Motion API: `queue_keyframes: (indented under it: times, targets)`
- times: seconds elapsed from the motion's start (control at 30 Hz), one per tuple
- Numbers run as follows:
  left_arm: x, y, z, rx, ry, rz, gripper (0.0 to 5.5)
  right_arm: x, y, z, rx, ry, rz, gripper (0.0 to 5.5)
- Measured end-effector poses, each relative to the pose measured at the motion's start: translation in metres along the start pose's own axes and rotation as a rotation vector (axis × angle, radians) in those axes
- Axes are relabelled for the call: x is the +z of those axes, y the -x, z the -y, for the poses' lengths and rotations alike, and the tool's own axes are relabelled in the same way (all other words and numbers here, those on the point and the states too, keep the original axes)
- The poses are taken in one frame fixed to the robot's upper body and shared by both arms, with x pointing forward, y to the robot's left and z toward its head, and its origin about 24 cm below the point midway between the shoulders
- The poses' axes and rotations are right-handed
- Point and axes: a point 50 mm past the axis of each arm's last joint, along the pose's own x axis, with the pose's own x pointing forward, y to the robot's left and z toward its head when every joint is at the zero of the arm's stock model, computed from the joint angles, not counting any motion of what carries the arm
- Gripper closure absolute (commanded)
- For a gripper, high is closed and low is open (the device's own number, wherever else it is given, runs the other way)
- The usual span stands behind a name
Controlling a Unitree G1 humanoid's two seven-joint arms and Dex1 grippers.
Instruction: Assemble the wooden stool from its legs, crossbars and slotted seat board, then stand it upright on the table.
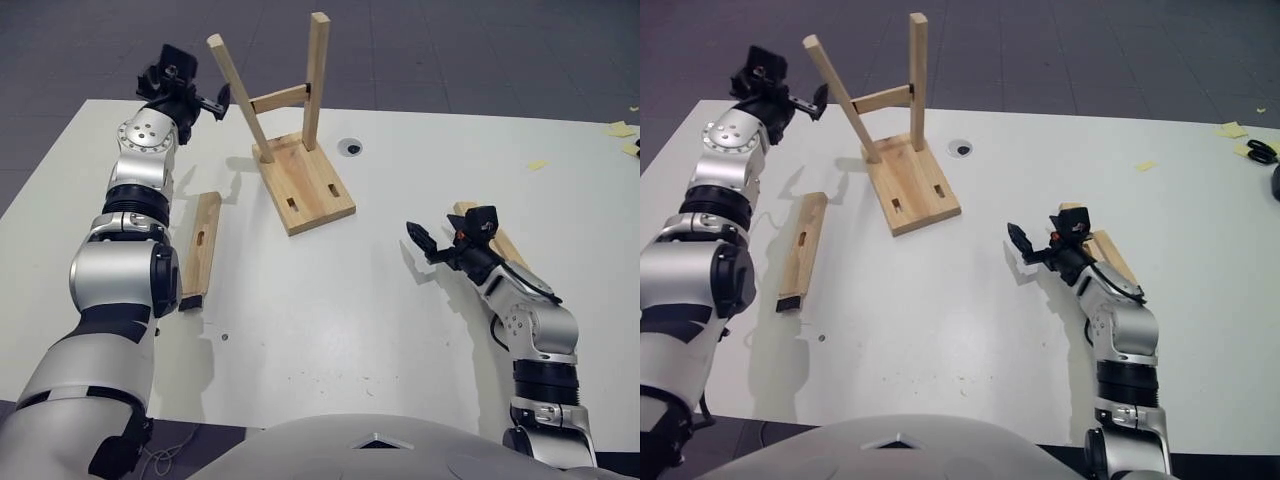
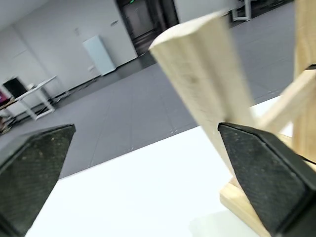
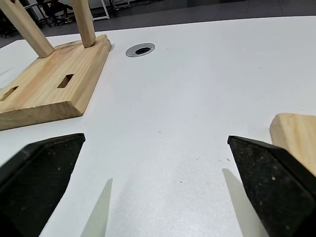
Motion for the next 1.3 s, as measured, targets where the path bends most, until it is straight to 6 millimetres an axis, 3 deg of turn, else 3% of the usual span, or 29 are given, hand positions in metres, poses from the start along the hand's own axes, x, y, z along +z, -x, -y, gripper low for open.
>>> queue_keyframes:
  times: [0.17, 0.33, 0.43, 0.6, 0.87, 1.0, 1.17, 1.3]
  targets:
    - [0.007, -0.003, 0.032, -0.254, -0.099, 0.072, 0.12, 0.011, -0.003, 0.005, -0.009, 0.022, 0.020, 0.10]
    - [-0.001, -0.001, 0.039, -0.257, -0.123, 0.057, 0.12, 0.015, -0.006, 0.006, -0.012, 0.032, 0.023, 0.10]
    - [-0.012, 0.003, 0.045, -0.208, -0.137, 0.023, 0.12, 0.014, -0.007, 0.005, -0.012, 0.035, 0.021, 0.10]
    - [-0.039, 0.017, 0.085, -0.434, -0.191, -0.022, 0.12, 0.013, -0.008, 0.003, -0.006, 0.040, 0.015, 0.10]
    - [-0.038, 0.018, 0.093, -0.509, -0.265, -0.024, 0.12, 0.012, -0.010, -0.001, 0.000, 0.045, 0.010, 0.10]
    - [-0.053, 0.020, 0.104, -0.567, -0.379, -0.091, 0.12, 0.013, -0.011, -0.004, 0.004, 0.045, 0.014, 0.10]
    - [-0.042, 0.013, 0.107, -0.652, -0.560, -0.081, 0.12, 0.012, -0.012, -0.005, 0.005, 0.048, 0.014, 0.10]
    - [-0.034, 0.026, 0.109, -0.857, -0.692, 0.039, 0.12, 0.014, -0.012, -0.006, 0.006, 0.053, 0.021, 0.10]
